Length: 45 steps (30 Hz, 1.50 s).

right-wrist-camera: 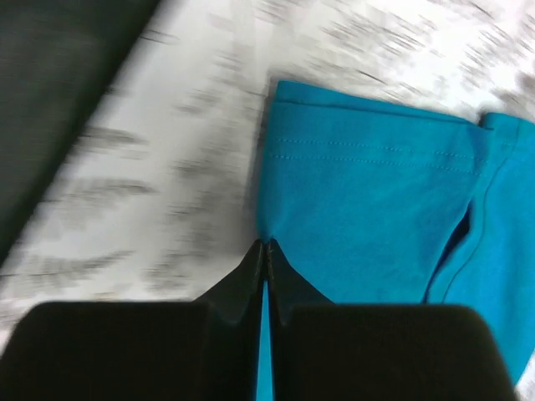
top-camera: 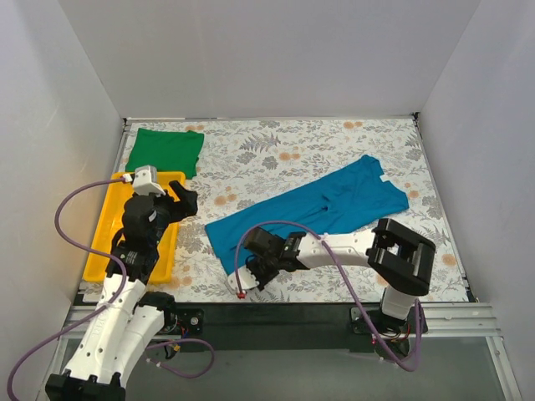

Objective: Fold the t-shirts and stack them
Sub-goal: Fold the tshirt

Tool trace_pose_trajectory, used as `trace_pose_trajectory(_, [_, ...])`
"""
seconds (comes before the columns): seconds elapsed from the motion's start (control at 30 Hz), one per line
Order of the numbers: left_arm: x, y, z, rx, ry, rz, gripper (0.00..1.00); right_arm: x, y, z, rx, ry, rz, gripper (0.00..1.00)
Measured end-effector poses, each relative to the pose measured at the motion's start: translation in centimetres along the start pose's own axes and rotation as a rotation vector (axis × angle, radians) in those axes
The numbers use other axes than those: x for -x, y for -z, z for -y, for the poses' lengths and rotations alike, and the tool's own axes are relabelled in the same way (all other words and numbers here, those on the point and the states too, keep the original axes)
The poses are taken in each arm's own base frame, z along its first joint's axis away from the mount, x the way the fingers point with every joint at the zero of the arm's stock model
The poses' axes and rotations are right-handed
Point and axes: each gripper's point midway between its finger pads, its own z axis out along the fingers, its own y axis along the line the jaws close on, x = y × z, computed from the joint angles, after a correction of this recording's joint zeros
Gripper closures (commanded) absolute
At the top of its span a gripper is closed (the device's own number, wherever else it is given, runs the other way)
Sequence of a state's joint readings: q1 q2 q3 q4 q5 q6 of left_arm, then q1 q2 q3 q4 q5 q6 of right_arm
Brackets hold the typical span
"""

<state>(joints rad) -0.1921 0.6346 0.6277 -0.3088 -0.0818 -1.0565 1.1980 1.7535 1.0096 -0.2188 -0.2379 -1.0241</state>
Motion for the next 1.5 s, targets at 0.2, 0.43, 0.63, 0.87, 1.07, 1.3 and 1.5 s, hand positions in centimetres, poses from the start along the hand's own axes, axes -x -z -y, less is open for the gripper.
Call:
trace_pose_trajectory(0.2, [-2.4, -1.7, 3.7, -0.211, -0.005, -0.124, 0.27, 1.2, 3.1, -3.5, 0.098, -0.005, 0.023, 0.51])
trace_pose_trajectory(0.43, [-8.4, -7.5, 8.2, -0.427, 0.046, -0.47, 0.27, -6.4, 17.7, 6.9, -0.337, -0.291, 0.069, 0.42])
trace_pose_trajectory(0.63, [-13.6, -13.5, 15.0, -0.586, -0.034, -0.674, 0.27, -19.5, 24.6, 1.3, -0.683, -0.821, 0.015, 0.37])
trace_pose_trajectory(0.87, [-20.4, -18.9, 20.4, -0.699, -0.136, -0.815, 0.33, -25.5, 27.4, -3.7, -0.836, -1.294, 0.119, 0.39])
trace_pose_trajectory(1.07, [-24.0, -22.2, 23.6, -0.736, -0.188, -0.859, 0.39, -25.1, 27.2, -3.1, -0.793, -1.345, 0.217, 0.39])
trace_pose_trajectory(1.3, [-25.0, -24.6, 26.6, -0.752, -0.233, -0.835, 0.55, -24.4, 26.9, -3.0, -0.769, -1.358, 0.26, 0.4])
trace_pose_trajectory(1.5, [-26.0, -24.6, 27.4, -0.772, -0.235, -0.856, 0.81, -24.4, 26.9, -3.1, -0.769, -1.363, 0.265, 0.4])
